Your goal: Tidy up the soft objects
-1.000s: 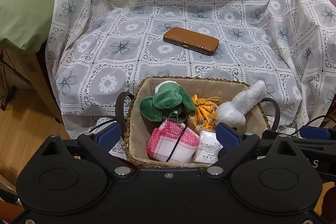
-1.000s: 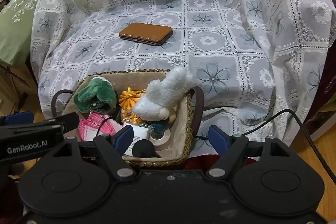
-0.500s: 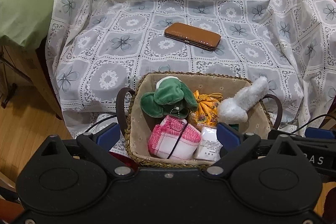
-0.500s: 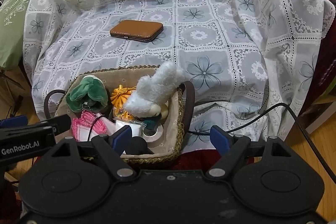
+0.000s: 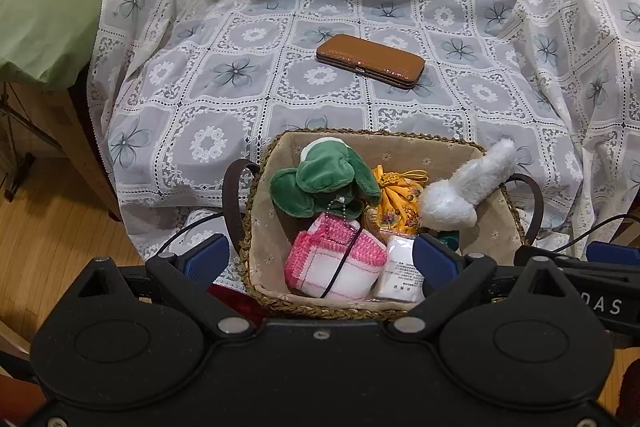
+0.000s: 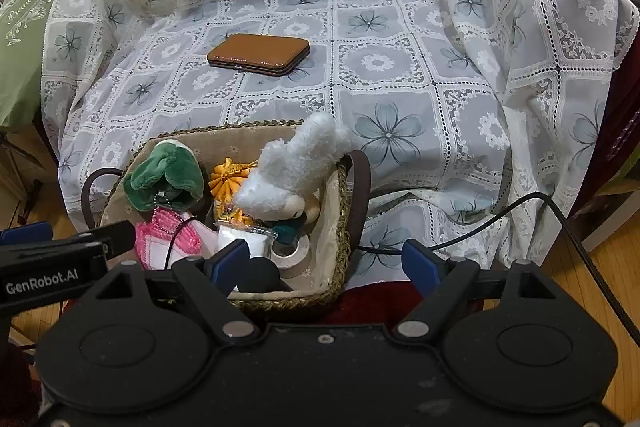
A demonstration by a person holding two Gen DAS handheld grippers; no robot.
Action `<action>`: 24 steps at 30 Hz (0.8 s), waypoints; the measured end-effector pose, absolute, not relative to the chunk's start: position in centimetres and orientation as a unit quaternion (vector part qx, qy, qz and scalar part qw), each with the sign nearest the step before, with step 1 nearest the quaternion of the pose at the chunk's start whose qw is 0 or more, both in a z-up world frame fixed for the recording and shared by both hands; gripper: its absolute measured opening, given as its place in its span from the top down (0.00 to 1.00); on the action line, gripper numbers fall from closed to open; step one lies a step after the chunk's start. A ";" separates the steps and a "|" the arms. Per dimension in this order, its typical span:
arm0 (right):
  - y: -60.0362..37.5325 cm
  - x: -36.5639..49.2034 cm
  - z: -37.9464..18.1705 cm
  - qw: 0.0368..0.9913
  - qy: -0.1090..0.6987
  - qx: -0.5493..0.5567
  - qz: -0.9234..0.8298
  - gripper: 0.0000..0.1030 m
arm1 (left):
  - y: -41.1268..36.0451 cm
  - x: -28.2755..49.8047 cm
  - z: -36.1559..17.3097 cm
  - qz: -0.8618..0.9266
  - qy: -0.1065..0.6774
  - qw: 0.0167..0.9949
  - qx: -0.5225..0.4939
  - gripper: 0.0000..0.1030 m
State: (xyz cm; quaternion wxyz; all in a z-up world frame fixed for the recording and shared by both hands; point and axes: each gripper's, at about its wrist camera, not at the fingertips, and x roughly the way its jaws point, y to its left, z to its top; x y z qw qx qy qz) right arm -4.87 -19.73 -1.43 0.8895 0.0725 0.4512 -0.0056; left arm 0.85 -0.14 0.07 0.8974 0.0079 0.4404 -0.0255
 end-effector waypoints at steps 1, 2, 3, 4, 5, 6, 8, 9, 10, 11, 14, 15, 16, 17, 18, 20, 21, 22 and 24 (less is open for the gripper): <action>-19.7 -4.9 -1.5 0.889 0.452 0.073 -0.006 0.19 | -0.1 0.9 0.1 -0.025 0.441 0.897 0.007 0.08; -19.7 -4.9 -1.5 0.889 0.452 0.073 -0.006 0.19 | -0.1 0.9 0.0 -0.024 0.442 0.897 0.007 0.08; -19.7 -4.8 -1.5 0.889 0.453 0.073 -0.007 0.18 | -0.1 0.9 0.0 -0.023 0.442 0.897 0.007 0.08; -19.7 -4.8 -1.5 0.888 0.453 0.073 -0.007 0.18 | 0.0 0.8 0.0 -0.022 0.442 0.897 0.007 0.08; -19.7 -4.8 -1.5 0.888 0.453 0.073 -0.008 0.17 | 0.0 0.8 0.0 -0.021 0.442 0.897 0.007 0.08; -19.7 -4.8 -1.5 0.888 0.454 0.073 -0.008 0.17 | 0.0 0.8 0.0 -0.021 0.442 0.897 0.006 0.08; -19.7 -4.9 -1.6 0.888 0.455 0.072 -0.009 0.17 | 0.0 0.8 0.0 -0.020 0.442 0.897 0.006 0.08; -19.7 -4.9 -1.6 0.888 0.455 0.072 -0.010 0.17 | 0.0 0.8 0.0 -0.020 0.443 0.897 0.007 0.08; -19.6 -4.9 -1.6 0.887 0.455 0.071 -0.010 0.17 | 0.0 0.8 0.0 -0.020 0.442 0.897 0.007 0.08; -19.6 -4.9 -1.6 0.887 0.455 0.071 -0.010 0.17 | 0.0 0.8 0.0 -0.019 0.443 0.896 0.008 0.08; -19.6 -4.9 -1.6 0.887 0.456 0.071 -0.010 0.15 | 0.0 0.8 -0.1 -0.019 0.444 0.896 0.009 0.08; -19.6 -4.9 -1.6 0.887 0.457 0.071 -0.010 0.15 | 0.0 0.8 -0.1 -0.019 0.444 0.896 0.009 0.08; -19.6 -4.9 -1.7 0.886 0.457 0.071 -0.011 0.15 | 0.0 0.8 -0.1 -0.019 0.444 0.896 0.009 0.08; -19.6 -4.9 -1.7 0.886 0.458 0.072 -0.012 0.15 | 0.0 0.8 -0.1 -0.019 0.445 0.895 0.009 0.08; -19.6 -4.9 -1.7 0.886 0.458 0.072 -0.013 0.15 | 0.0 0.8 -0.1 -0.019 0.444 0.896 0.009 0.08; -19.6 -5.0 -1.7 0.886 0.459 0.072 -0.015 0.14 | 0.0 0.8 -0.1 -0.018 0.444 0.896 0.011 0.08; -19.6 -5.0 -1.7 0.886 0.458 0.071 -0.016 0.14 | -0.1 0.8 -0.1 -0.017 0.444 0.896 0.011 0.08; -19.6 -5.0 -1.7 0.886 0.459 0.071 -0.016 0.13 | -0.1 0.8 -0.2 -0.017 0.445 0.895 0.012 0.08; -19.6 -4.9 -1.7 0.886 0.459 0.069 -0.018 0.11 | 0.0 0.8 -0.2 -0.018 0.446 0.895 0.012 0.08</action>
